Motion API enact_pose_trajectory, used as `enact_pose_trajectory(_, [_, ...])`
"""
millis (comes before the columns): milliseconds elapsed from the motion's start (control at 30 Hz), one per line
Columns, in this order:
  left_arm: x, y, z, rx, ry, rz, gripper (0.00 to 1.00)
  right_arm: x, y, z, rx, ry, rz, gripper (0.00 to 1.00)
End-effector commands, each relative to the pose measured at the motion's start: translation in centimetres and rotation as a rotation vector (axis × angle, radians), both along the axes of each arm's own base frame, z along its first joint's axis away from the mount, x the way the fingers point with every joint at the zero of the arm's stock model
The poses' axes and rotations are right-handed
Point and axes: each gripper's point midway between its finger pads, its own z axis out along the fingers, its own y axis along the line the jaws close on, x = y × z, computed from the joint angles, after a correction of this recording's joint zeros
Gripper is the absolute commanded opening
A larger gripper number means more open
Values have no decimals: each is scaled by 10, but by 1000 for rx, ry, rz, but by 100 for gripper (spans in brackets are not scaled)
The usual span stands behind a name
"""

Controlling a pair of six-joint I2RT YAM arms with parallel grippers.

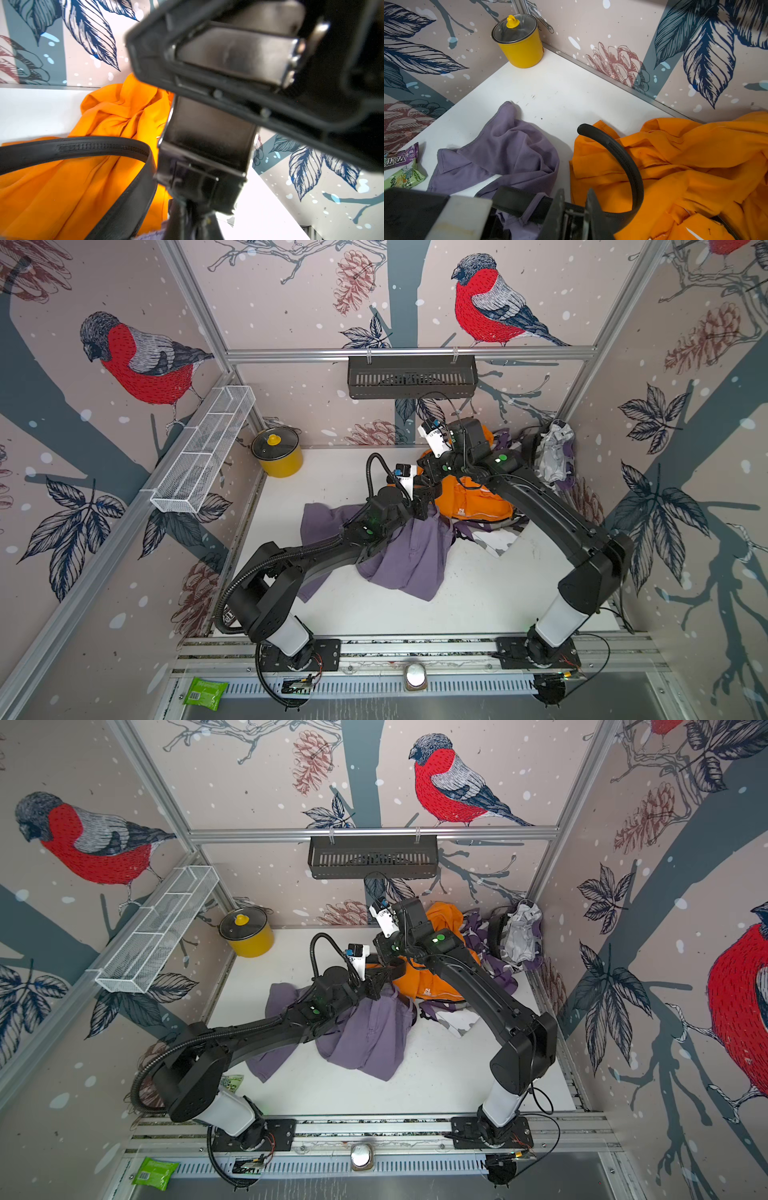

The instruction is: Remove the belt from the trousers

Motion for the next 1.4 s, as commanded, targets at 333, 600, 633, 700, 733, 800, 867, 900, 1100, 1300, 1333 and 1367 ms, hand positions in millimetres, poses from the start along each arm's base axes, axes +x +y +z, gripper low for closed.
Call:
enact_pose_trajectory(333, [-3,68,26,-217,-25,58,0,-25,-62,40,297,-2,-10,93])
enact_pose_trajectory(600, [-17,90,56,-207,-100,61,0,-55,-74,-39,357,190,-51,92])
enact_pose_trajectory(633, [-19,91,56,-205,-102,59,0,-59,-73,-49,373,220,-59,92])
enact_pose_trajectory(700, [-21,94,57,-200,-101,64,0,-68,-70,-68,404,280,-65,90])
enact_pose_trajectory(733, [-22,95,57,-200,-102,65,0,-74,-65,-73,425,304,-52,90])
enact_pose_trajectory(800, [-23,97,59,-200,-105,69,0,-86,-57,-85,434,347,-35,89])
enact_pose_trajectory(867, [-25,98,61,-201,-108,67,0,-95,-51,-96,428,390,-16,89])
enact_pose_trajectory(900, [-25,98,63,-205,-113,66,0,-95,-52,-101,424,405,-18,88])
enact_pose_trajectory(1100, [-43,102,67,-186,-97,27,0,-69,-71,-96,409,375,-29,87])
enact_pose_trajectory(1300, [-77,109,37,-85,5,-54,0,-74,-47,-102,340,446,154,80])
enact_pose_trajectory(1333, [-82,113,27,-67,30,-50,0,-78,-41,-106,323,458,184,79])
enact_pose_trajectory(1367, [-86,117,20,-55,46,-40,0,-84,-34,-110,300,468,214,78])
